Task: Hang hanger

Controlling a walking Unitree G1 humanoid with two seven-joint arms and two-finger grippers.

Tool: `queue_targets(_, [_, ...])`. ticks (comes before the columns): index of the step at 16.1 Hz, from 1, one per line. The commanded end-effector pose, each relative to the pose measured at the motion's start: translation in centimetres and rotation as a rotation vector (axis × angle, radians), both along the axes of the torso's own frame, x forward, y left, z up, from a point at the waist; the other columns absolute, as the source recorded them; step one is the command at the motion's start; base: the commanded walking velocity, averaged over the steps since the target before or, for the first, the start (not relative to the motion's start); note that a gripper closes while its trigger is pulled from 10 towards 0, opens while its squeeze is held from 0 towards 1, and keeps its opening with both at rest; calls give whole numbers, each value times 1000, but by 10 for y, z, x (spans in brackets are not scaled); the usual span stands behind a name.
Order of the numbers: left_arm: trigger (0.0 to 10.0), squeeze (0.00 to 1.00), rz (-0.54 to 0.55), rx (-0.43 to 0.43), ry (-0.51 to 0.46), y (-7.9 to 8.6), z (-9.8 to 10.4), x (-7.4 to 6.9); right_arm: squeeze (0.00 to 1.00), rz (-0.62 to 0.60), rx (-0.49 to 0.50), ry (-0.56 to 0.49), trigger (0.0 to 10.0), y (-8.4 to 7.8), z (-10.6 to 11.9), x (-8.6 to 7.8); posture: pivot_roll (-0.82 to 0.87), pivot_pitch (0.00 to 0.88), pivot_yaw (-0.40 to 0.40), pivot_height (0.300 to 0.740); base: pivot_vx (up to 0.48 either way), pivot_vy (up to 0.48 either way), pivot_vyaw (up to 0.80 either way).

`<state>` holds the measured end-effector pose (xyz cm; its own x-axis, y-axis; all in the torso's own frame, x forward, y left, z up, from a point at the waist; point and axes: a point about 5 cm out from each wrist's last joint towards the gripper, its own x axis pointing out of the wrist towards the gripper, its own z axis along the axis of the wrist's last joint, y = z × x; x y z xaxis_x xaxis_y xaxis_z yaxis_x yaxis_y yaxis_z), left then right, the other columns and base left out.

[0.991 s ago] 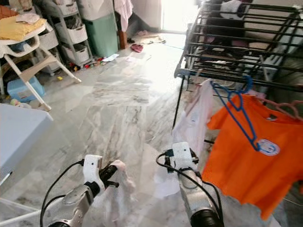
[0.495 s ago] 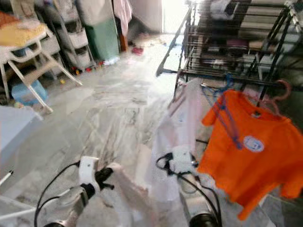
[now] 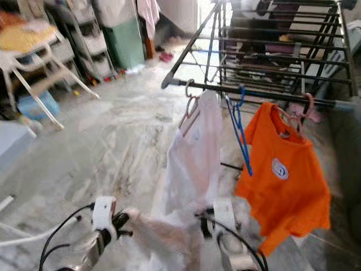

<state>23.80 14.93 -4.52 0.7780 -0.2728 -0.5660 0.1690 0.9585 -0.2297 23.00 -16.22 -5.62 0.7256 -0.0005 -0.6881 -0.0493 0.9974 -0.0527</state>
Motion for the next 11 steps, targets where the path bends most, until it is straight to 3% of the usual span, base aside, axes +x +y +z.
queue_targets(1, [10000,0,16,83,39,13,-5,-5,0,-22,51,66,10000,3,-7,-7,-206,0,66,740,0,0,0])
queue_targets(3, [10000,0,34,132,153,21,-20,-23,0,30,94,180,10000,8,-20,-26,-198,0,59,740,0,0,0])
queue_targets(6, [10000,0,26,133,212,21,-27,-35,0,138,-8,227,10000,-2,-26,-40,-187,0,50,740,0,0,0])
queue_targets(10, [10000,0,50,120,269,28,-35,-50,0,92,-33,239,10000,-19,-28,-46,-201,0,57,740,0,0,0])
queue_targets(11, [10000,0,54,130,288,30,-37,-54,0,104,-44,250,10000,-21,-30,-49,-204,0,60,740,0,247,-788])
